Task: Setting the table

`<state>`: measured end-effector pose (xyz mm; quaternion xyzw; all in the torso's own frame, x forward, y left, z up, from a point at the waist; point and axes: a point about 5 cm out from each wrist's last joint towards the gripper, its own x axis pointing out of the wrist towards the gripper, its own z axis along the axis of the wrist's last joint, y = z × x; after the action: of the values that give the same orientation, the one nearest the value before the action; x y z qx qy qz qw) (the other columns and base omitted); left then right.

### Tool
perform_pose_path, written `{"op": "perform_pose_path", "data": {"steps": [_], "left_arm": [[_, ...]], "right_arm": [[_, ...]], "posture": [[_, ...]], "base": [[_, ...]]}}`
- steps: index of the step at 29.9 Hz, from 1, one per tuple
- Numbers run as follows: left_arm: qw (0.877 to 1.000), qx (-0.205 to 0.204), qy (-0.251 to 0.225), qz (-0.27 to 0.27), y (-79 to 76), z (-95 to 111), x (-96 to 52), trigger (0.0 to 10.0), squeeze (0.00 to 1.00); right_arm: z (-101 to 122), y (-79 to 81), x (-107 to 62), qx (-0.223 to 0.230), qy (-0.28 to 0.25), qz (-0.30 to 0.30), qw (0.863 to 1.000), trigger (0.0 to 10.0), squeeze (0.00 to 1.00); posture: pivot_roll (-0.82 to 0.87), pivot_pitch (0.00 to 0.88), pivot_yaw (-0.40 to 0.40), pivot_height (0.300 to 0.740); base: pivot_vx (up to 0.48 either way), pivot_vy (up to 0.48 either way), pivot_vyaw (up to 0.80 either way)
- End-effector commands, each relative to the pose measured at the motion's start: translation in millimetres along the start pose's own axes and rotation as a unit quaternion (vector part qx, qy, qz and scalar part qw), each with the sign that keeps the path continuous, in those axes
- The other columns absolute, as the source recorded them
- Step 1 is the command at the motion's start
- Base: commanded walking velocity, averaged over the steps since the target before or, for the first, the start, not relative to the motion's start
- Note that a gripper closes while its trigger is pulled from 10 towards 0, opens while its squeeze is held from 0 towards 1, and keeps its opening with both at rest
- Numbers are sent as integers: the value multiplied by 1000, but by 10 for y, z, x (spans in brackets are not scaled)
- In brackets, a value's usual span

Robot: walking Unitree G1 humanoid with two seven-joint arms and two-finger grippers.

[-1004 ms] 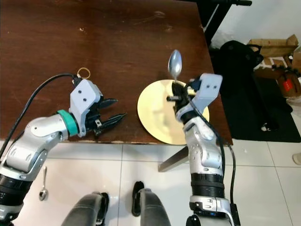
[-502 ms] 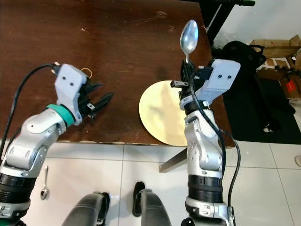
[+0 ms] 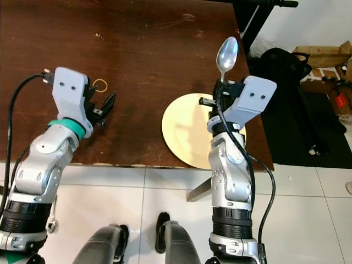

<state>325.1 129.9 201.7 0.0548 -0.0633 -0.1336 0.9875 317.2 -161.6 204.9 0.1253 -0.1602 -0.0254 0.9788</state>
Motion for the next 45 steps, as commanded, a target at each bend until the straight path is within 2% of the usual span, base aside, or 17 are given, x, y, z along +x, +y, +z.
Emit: {"op": "perform_pose_path", "data": {"steps": [1, 45], "left_arm": [[1000, 0, 8, 2, -12, -55, -17, 10000, 0], [1000, 2, 1, 5, -10, -28, 25, 10000, 0]], "right_arm": [[-53, -47, -15, -5, 13, -14, 1000, 10000, 0], [-83, -13, -21, -9, 23, -12, 1000, 10000, 0]], "posture": [[195, 132, -11, 740], [195, 142, 1, 740]], "base": [[-398, 0, 0], [-389, 0, 0]]}}
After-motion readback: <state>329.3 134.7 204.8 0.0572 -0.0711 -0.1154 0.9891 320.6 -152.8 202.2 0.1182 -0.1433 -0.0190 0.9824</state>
